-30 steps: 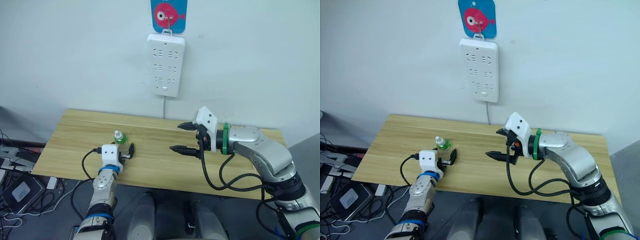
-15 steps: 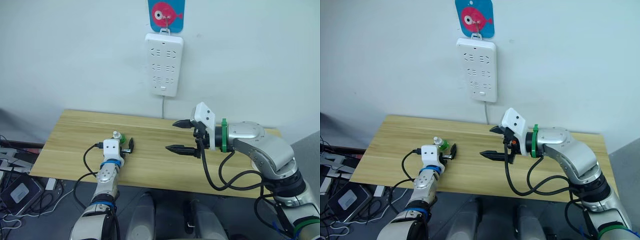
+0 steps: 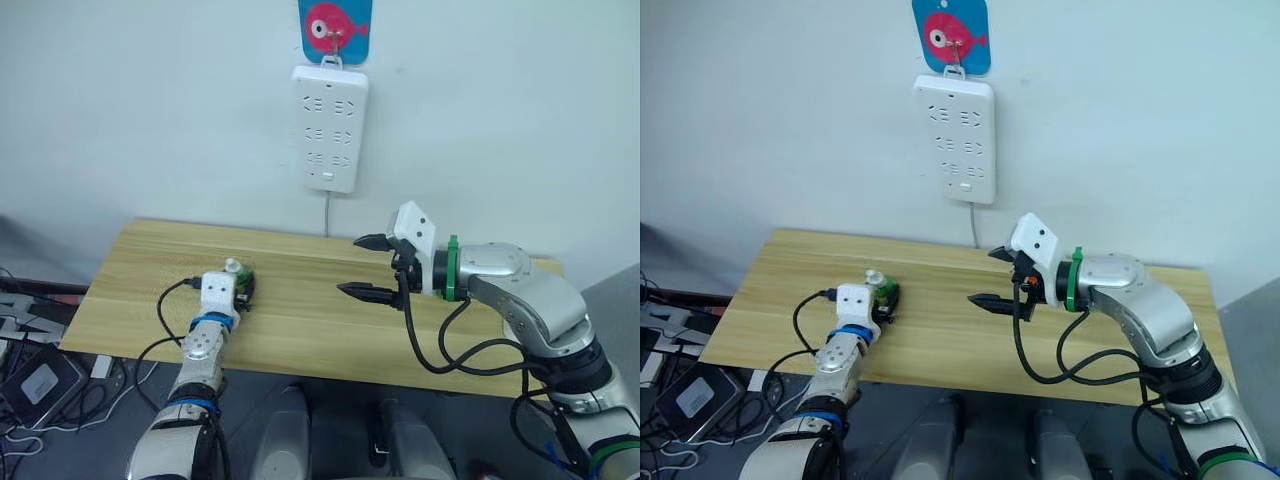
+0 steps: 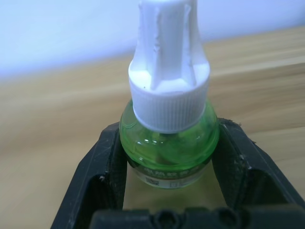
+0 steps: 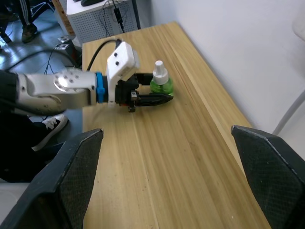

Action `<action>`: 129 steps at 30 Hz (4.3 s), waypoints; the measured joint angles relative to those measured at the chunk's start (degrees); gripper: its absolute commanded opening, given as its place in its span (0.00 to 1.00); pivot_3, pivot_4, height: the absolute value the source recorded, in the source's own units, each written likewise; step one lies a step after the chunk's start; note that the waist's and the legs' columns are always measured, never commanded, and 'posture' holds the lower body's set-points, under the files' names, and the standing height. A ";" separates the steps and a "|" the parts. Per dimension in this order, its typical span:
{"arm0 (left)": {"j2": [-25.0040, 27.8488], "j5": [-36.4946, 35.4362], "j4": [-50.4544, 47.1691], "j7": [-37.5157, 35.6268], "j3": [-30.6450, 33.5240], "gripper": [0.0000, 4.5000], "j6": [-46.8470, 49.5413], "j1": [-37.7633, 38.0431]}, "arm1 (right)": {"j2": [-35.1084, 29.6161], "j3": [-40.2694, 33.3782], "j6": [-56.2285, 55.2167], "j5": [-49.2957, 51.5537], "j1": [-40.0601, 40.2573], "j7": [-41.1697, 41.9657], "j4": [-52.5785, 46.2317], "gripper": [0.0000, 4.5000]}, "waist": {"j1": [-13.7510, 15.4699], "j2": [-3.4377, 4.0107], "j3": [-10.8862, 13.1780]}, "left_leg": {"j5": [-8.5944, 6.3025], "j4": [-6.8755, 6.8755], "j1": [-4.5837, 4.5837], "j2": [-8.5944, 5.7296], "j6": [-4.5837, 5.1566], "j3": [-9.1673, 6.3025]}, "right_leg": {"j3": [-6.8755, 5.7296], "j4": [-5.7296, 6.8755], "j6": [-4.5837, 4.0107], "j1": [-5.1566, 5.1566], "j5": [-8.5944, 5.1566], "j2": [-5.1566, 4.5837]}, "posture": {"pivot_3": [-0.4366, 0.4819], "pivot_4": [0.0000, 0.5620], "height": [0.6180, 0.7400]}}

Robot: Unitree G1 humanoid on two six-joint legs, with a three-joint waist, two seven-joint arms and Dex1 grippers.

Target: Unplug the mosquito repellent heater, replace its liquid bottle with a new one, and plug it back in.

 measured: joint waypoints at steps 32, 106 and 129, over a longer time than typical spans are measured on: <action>0.87 -7.55 -3.64 -62.62 -20.98 0.50 13.67 -23.38 | 5.96 -0.74 -10.22 -6.19 13.92 -7.51 -2.20 0.64 | -5.12 -0.01 -0.06 | -0.03 0.25 -0.69 -0.02 -0.52 -0.20 | -0.10 0.21 0.16 -0.56 -0.12 0.21 | 0.60 0.38 1.00; 0.55 -6.96 -5.13 -60.38 -19.53 0.50 7.75 -19.36 | 9.51 -2.54 -13.78 -8.35 16.34 -5.69 -1.59 0.54 | -3.22 0.04 -0.10 | 0.05 1.13 0.01 0.03 -0.55 -0.20 | 0.06 1.06 0.09 0.09 -0.09 0.34 | 0.66 0.40 1.00; -0.28 -6.99 -5.31 -60.51 -19.52 0.50 8.09 -19.33 | 10.27 -0.52 -13.61 -8.33 16.29 -6.19 1.67 0.34 | -3.45 0.03 -0.11 | 0.05 1.13 0.01 0.04 -0.55 -0.21 | 0.06 1.06 0.09 0.09 -0.09 0.35 | 0.66 0.39 1.00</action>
